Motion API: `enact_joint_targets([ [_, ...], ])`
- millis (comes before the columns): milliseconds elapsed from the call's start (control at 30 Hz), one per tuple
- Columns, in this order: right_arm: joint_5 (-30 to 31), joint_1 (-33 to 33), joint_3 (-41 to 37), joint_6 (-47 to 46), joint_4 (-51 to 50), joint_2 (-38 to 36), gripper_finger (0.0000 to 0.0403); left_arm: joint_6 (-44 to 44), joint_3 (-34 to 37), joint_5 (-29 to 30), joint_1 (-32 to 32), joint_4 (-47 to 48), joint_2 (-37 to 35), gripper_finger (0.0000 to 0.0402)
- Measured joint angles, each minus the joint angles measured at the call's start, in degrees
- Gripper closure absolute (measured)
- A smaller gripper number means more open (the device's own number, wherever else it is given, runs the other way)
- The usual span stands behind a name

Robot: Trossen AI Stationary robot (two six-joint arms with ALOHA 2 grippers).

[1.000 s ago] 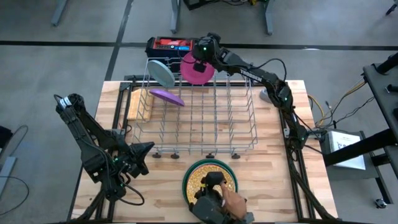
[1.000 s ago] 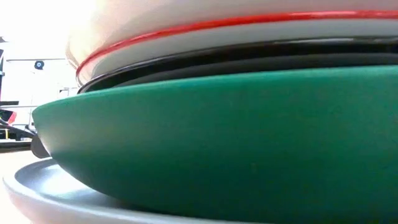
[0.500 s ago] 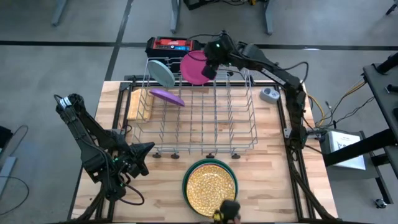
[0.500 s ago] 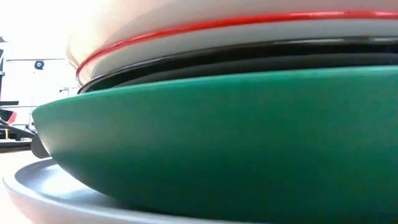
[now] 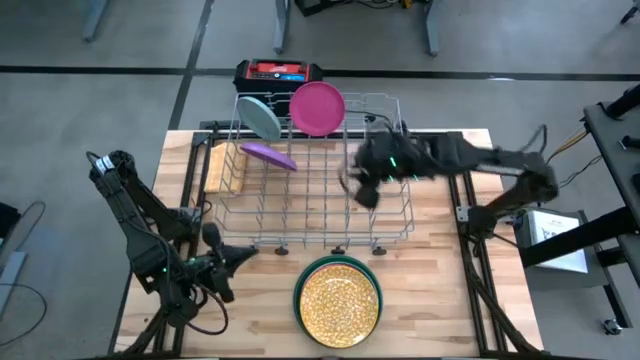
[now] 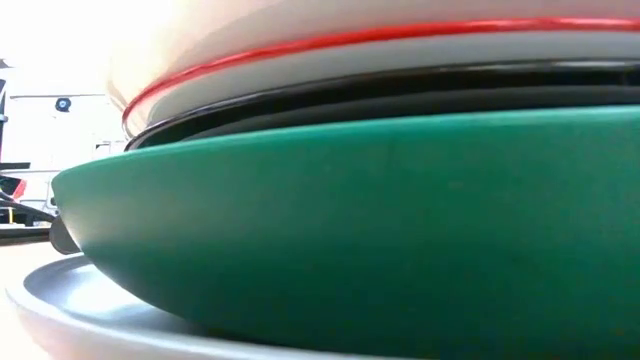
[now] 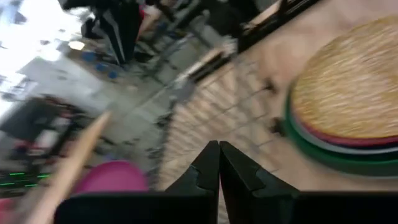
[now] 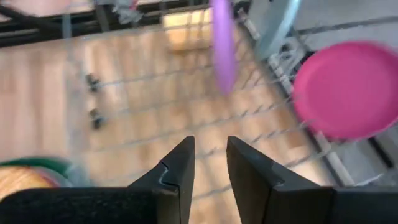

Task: Sort dishes
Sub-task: Put the yellow plate into the dishwasher rack

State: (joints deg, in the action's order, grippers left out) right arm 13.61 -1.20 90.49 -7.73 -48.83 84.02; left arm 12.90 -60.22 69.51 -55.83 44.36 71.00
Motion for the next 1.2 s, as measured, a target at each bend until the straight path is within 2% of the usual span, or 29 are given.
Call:
enact_joint_targets([
  [200, 5.7, 14.5, -15.3, -11.1, 7.7, -9.0, 0.0335, -0.2, -2.2, -7.1, 0.1, -3.4, 0.2, 0.0401],
  [433, 7.3, 23.3, -21.9, -25.8, 8.8, -11.4, 0.0327, 4.4, -6.7, -18.7, 0.1, -4.4, 3.1, 0.0401],
  [600, 7.3, 28.5, -25.8, -33.5, 9.0, -8.8, 0.0309, 5.7, -6.7, -19.7, -0.1, -4.4, 7.7, 0.0401],
  [800, 7.0, 34.3, -28.8, -42.7, 16.1, -4.4, 0.0291, 5.5, -6.7, -19.7, -0.1, -4.5, 12.5, 0.0401],
  [1100, 6.1, 39.2, -26.8, -58.0, 17.3, 2.5, 0.027, 2.7, -8.8, -19.7, -0.1, -4.9, 15.7, 0.0401],
  [1200, 5.7, 39.9, -25.9, -62.6, 17.2, 5.6, 0.0264, 3.1, -8.3, -22.5, -0.1, -6.0, 16.1, 0.0401],
])
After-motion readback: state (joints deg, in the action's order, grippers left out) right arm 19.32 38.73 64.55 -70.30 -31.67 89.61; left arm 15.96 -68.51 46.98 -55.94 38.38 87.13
